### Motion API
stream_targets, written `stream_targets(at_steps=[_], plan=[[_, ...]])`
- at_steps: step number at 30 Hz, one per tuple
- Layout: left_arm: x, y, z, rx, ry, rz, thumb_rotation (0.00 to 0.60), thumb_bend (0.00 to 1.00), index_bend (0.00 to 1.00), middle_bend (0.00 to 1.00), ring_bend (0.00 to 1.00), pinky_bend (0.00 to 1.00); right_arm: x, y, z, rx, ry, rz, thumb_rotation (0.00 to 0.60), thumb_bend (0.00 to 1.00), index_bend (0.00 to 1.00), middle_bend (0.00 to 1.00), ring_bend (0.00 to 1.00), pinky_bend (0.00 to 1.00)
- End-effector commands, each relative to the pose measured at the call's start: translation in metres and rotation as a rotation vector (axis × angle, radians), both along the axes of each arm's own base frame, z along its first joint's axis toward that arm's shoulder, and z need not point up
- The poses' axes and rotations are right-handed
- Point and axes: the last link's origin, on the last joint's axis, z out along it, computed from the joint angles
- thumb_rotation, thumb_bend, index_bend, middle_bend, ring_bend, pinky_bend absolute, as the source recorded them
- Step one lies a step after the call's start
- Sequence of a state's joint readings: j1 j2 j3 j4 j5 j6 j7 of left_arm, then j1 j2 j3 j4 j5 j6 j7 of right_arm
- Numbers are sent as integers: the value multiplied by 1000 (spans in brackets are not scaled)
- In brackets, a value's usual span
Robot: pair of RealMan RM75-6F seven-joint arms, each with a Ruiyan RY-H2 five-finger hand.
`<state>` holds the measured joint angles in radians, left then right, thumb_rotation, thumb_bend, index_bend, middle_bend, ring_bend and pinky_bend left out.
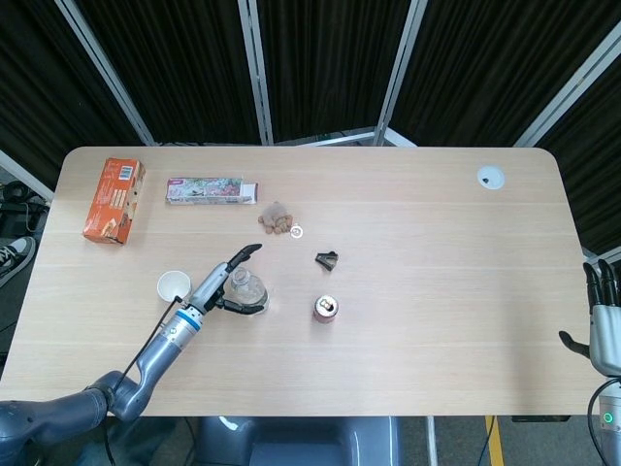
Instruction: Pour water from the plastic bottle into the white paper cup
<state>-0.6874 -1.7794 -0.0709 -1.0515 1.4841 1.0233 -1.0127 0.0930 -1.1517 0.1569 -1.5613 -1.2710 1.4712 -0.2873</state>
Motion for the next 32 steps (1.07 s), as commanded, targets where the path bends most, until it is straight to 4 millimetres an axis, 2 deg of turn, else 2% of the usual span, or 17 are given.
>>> stream_targets(at_steps=[1, 4, 9, 11, 14, 15, 22, 23, 29, 32], plan=[[-3, -4, 15, 25, -2, -24, 600, 133, 5, 0, 0, 0, 0, 0, 0, 1, 1, 1, 600, 0, 0, 0, 0, 0], [-8, -7, 33, 45, 17, -45, 600, 134, 0, 0, 0, 0, 1, 1, 0, 1, -2, 5, 600, 0, 0, 0, 0, 0], [-27, -9, 81, 146, 117, -71, 600, 100, 0, 0, 0, 0, 5, 3, 2, -5, -14, 20, 600, 0, 0, 0, 0, 0], [-38, -9, 107, 233, 213, -87, 600, 28, 0, 0, 0, 0, 6, 4, 4, -7, -20, 28, 600, 0, 0, 0, 0, 0], [-56, -13, 139, 377, 393, -112, 600, 0, 0, 0, 0, 0, 8, 5, 5, -8, -26, 39, 600, 0, 0, 0, 0, 0], [-74, -23, 167, 478, 559, -101, 600, 0, 0, 0, 0, 0, 11, 6, 6, -9, -36, 52, 600, 0, 0, 0, 0, 0], [-85, -65, 206, 582, 812, 3, 600, 0, 0, 0, 0, 0, 18, 7, 9, -6, -49, 86, 600, 0, 0, 0, 0, 0], [-94, -86, 219, 595, 917, 41, 600, 0, 0, 0, 0, 0, 21, 7, 10, -8, -51, 104, 600, 0, 0, 0, 0, 0], [-97, -120, 233, 591, 1020, 116, 600, 0, 0, 0, 0, 0, 24, 10, 14, -6, -59, 134, 600, 0, 0, 0, 0, 0], [-99, -129, 234, 592, 1045, 126, 600, 0, 0, 0, 0, 0, 24, 12, 16, -7, -68, 145, 600, 0, 0, 0, 0, 0]])
